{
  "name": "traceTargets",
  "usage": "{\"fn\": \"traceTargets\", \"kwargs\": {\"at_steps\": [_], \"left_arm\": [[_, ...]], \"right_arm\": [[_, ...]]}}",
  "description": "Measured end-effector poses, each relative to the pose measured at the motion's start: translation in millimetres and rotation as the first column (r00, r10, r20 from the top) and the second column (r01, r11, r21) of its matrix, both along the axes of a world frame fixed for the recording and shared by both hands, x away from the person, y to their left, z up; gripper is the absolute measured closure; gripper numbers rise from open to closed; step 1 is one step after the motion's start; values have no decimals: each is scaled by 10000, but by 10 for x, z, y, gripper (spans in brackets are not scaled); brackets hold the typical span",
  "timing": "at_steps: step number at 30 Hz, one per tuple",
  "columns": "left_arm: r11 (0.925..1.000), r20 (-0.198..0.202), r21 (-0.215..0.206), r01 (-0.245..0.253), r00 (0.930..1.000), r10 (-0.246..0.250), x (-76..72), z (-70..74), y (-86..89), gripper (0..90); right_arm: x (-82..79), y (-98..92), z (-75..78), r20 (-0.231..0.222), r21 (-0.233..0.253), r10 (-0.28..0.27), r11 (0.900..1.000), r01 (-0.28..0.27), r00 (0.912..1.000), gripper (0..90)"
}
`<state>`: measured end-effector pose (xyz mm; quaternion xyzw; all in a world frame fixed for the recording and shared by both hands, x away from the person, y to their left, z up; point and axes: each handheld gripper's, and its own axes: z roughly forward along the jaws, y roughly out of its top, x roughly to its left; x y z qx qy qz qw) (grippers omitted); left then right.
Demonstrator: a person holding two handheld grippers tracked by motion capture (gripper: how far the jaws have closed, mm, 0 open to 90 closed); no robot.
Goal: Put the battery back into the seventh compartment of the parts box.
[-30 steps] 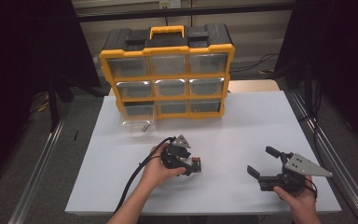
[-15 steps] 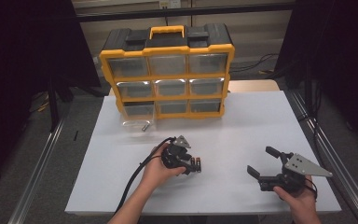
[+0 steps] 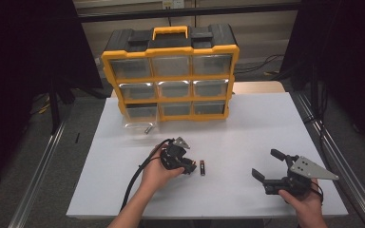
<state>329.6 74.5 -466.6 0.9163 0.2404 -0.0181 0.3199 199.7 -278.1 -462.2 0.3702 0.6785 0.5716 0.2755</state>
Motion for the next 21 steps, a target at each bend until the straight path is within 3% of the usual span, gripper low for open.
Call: {"fn": "traceTargets", "kwargs": {"at_steps": [1,3,6,8,9,16,18,19,20,21], "left_arm": [[9996,-63,-173,-218,9997,217,-18,-7,-6,696],[9999,-75,139,68,9999,-67,-11,5,19,731],[9990,-219,-153,-420,9989,416,-31,-6,21,769],[9991,-290,-200,-380,9989,374,-26,-6,30,771],[9999,-214,95,-59,9998,61,-5,7,49,771],[9998,-155,205,-52,9999,55,14,10,60,764],[9992,-220,-100,-393,9990,390,-12,-5,35,755],[9998,-64,217,52,10000,-51,10,7,53,746],[9998,-50,91,-150,9999,150,-11,1,37,743],[9998,23,214,-13,10000,12,-11,6,37,741]], "right_arm": [[-2,-1,0,-3,11,-4,10000,4,10000,25],[-5,-5,1,-15,19,-64,10000,64,10000,25],[-3,-10,0,-15,8,-54,10000,54,10000,25],[-6,-5,1,-33,33,-61,10000,62,10000,25],[-4,-4,0,13,23,-22,10000,22,10000,25],[-3,-8,0,-47,25,-55,10000,55,10000,25],[-1,-7,0,-45,9,-63,10000,63,10000,25],[-1,-5,-1,-73,21,-47,10000,47,10000,25],[2,-4,-3,-68,4,-37,10000,37,10000,25],[5,0,-6,-40,32,-38,10000,38,10000,25]]}}
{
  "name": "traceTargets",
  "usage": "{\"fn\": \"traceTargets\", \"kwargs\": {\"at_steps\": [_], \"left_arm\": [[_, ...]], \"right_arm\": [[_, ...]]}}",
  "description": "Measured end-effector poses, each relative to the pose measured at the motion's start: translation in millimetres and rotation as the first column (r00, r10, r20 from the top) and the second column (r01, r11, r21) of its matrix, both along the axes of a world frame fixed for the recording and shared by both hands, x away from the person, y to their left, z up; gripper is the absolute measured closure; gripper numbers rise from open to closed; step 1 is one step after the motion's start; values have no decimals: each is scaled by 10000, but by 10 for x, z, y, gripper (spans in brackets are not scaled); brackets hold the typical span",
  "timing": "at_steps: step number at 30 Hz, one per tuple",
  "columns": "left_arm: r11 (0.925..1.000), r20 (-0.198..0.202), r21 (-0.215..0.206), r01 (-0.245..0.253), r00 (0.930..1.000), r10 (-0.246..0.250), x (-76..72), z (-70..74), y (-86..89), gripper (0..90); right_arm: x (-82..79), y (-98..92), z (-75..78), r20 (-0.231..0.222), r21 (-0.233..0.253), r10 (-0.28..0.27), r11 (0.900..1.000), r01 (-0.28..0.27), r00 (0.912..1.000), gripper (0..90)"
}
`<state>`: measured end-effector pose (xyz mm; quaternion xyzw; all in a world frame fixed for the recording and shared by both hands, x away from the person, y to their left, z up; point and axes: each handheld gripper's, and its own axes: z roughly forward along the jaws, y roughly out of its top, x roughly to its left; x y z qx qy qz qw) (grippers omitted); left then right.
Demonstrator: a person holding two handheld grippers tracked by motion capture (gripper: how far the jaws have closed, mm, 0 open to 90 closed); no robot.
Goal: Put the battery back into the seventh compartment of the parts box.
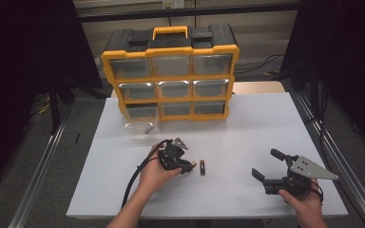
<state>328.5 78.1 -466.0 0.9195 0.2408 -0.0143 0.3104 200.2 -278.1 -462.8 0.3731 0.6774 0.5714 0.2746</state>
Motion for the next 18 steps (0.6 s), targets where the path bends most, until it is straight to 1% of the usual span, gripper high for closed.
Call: {"fn": "traceTargets", "kwargs": {"at_steps": [1,4,6,7,9,10,11,12,13,14,15,16,17,18], "left_arm": [[10000,103,76,-21,9999,21,-7,2,-8,742],[9996,208,278,-28,9998,22,-21,8,-10,763],[9994,173,301,-188,9997,183,-35,11,-17,769],[9993,170,248,-279,9995,275,-35,8,-20,770],[9990,48,235,-379,9993,378,-24,12,-15,771],[9987,-98,162,-487,9988,489,-15,11,-8,771],[9987,-166,111,-497,9986,499,-11,11,-5,772],[9983,-234,99,-569,9981,571,-8,13,-5,772],[9973,-372,-70,-734,9966,731,-7,10,-6,772],[9984,-443,-1,-559,9975,558,6,17,4,772],[9988,-579,-30,-479,9972,477,14,24,10,772],[9984,-651,-43,-564,9963,560,12,38,14,772],[9984,-581,-49,-561,9968,557,21,49,22,772],[9982,-614,-97,-593,9964,586,28,66,32,772]], "right_arm": [[2,1,-1,21,-19,-4,10000,4,10000,25],[2,6,0,1,-56,4,10000,-4,10000,25],[2,8,-1,-13,-60,5,10000,-5,10000,25],[5,8,-2,9,-76,20,10000,-20,10000,25],[5,6,-1,-5,-56,4,10000,-4,10000,25],[2,3,0,-63,-39,-19,10000,19,10000,25],[3,5,-2,-77,11,2,10000,-2,10000,25],[6,3,-3,-30,-15,-5,10000,5,10000,25],[5,1,-2,-12,-19,3,10000,-3,10000,25],[6,-1,-1,8,-19,14,10000,-14,10000,25],[6,-1,-2,9,-24,17,10000,-17,10000,25],[5,0,-3,-5,-16,11,10000,-11,10000,25],[6,-2,-4,-2,-18,13,10000,-13,10000,25],[6,-1,-3,-14,-11,12,10000,-12,10000,25]]}}
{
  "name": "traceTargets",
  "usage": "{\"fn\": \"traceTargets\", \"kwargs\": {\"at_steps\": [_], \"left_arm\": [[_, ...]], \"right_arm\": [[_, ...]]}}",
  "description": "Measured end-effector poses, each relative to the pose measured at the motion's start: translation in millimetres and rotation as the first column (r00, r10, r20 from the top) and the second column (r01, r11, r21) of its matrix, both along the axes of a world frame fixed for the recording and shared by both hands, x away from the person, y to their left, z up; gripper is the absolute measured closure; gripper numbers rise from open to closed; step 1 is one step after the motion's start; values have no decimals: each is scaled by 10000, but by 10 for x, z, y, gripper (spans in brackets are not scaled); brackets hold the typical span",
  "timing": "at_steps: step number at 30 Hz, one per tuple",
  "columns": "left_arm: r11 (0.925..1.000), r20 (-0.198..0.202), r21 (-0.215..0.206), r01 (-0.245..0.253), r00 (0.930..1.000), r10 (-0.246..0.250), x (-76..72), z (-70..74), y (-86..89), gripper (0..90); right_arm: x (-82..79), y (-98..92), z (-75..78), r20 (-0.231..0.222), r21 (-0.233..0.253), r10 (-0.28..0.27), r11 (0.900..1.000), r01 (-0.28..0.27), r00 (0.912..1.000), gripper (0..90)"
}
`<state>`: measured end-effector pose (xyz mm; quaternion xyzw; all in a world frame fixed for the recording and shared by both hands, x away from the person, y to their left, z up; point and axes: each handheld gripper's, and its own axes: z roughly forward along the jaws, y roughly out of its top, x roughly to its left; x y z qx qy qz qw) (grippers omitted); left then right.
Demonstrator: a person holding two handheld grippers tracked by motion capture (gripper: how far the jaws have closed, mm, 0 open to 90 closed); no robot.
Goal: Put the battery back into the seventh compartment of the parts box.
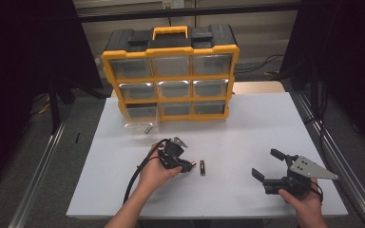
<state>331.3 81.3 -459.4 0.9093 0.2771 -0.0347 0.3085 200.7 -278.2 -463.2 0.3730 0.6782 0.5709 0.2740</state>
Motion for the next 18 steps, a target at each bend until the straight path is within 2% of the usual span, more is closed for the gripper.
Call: {"fn": "traceTargets", "kwargs": {"at_steps": [4,7,9,12,15,18], "left_arm": [[9996,-62,-244,-144,9999,142,37,86,42,772],[9999,-38,-118,-92,10000,92,63,183,77,772],[9985,-110,-431,-323,9994,319,80,234,94,772],[9990,-35,-291,-340,9994,339,113,316,129,772],[9971,-142,-536,-546,9984,539,126,378,158,772],[9975,-66,-489,-506,9987,504,162,439,203,772]], "right_arm": [[-3,-3,5,29,-10,-16,10000,16,10000,25],[-4,-5,5,23,-13,-11,10000,11,10000,25],[-4,-6,7,23,-2,-35,10000,35,10000,25],[-5,-7,9,60,10,-35,10000,35,10000,25],[-8,-9,10,36,21,-29,10000,29,10000,25],[-6,-11,9,63,20,-30,10000,30,10000,25]]}}
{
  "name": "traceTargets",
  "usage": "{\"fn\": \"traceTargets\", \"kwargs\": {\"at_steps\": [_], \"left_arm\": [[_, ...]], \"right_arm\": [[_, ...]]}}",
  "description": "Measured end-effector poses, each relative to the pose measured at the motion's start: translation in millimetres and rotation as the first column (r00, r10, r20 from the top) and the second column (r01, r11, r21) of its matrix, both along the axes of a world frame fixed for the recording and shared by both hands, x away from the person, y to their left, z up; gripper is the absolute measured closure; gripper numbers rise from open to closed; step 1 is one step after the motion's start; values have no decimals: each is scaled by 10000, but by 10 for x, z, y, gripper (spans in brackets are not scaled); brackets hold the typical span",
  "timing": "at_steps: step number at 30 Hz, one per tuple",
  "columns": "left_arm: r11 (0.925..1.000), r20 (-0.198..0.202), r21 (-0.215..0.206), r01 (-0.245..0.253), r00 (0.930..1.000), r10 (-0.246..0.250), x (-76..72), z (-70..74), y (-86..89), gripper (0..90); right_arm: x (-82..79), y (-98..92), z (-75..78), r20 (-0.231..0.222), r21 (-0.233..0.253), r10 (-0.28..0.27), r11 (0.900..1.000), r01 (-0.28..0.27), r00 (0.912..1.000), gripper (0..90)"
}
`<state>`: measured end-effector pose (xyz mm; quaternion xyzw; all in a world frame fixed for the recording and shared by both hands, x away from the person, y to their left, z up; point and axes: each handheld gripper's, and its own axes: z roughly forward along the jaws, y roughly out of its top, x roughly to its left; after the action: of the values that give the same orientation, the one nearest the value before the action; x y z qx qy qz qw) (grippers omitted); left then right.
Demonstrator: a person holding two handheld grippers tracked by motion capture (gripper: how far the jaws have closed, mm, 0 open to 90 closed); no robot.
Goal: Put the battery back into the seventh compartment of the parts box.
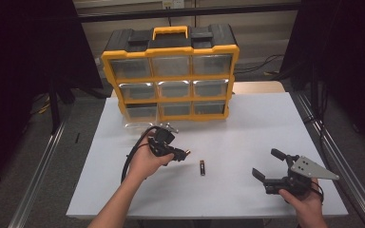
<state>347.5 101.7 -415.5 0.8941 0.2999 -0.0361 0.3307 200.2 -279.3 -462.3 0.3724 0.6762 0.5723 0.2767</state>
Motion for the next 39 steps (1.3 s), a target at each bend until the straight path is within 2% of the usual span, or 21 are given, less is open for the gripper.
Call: {"fn": "traceTargets", "kwargs": {"at_steps": [4,6,13,16,18,20,22,23,25,29,32,34,37,38,39], "left_arm": [[9999,12,108,-122,9999,122,49,73,55,772],[9999,-41,132,20,10000,-19,83,110,98,772],[9990,26,-152,-418,9991,419,134,195,187,772],[9997,52,-8,-250,9997,250,169,240,239,772],[9982,37,-194,-562,9984,563,166,257,236,772],[9990,52,-71,-444,9990,445,190,288,260,772],[9970,-32,-325,-710,9975,709,201,300,265,772],[9987,-32,-107,-492,9988,492,229,324,293,772],[9970,-48,-208,-739,9973,738,241,342,299,772],[9975,-49,-79,-696,9976,696,293,400,344,772],[9958,-37,-154,-900,9959,899,310,433,351,772],[9972,22,-23,-743,9972,743,332,460,370,772],[9952,-70,-191,-962,9954,961,347,488,373,772],[9966,-39,-23,-825,9966,825,359,500,384,772],[9953,22,-69,-963,9953,963,359,502,379,772]], "right_arm": [[-1,1,2,-7,-5,14,10000,-14,10000,25],[-1,3,1,-35,-26,-12,10000,12,10000,25],[1,4,-2,-54,-3,1,10000,-1,10000,25],[0,-7,1,20,-26,17,10000,-17,10000,25],[-2,-6,1,-29,30,-11,10000,11,10000,25],[1,-5,-1,6,28,-20,10000,20,10000,25],[0,-4,0,-12,34,-12,10000,12,10000,25],[-1,-7,2,1,0,9,10000,-9,10000,25],[-1,-5,1,32,21,-14,10000,14,10000,25],[0,-10,2,-18,31,-22,10000,22,10000,25],[-3,-9,3,-27,33,-19,10000,19,10000,25],[-2,-6,3,-1,47,-21,10000,21,10000,25],[-3,-7,2,6,31,-22,10000,22,10000,25],[-2,-7,2,22,26,-15,10000,15,10000,25],[-2,-7,3,23,28,-18,10000,18,10000,25]]}}
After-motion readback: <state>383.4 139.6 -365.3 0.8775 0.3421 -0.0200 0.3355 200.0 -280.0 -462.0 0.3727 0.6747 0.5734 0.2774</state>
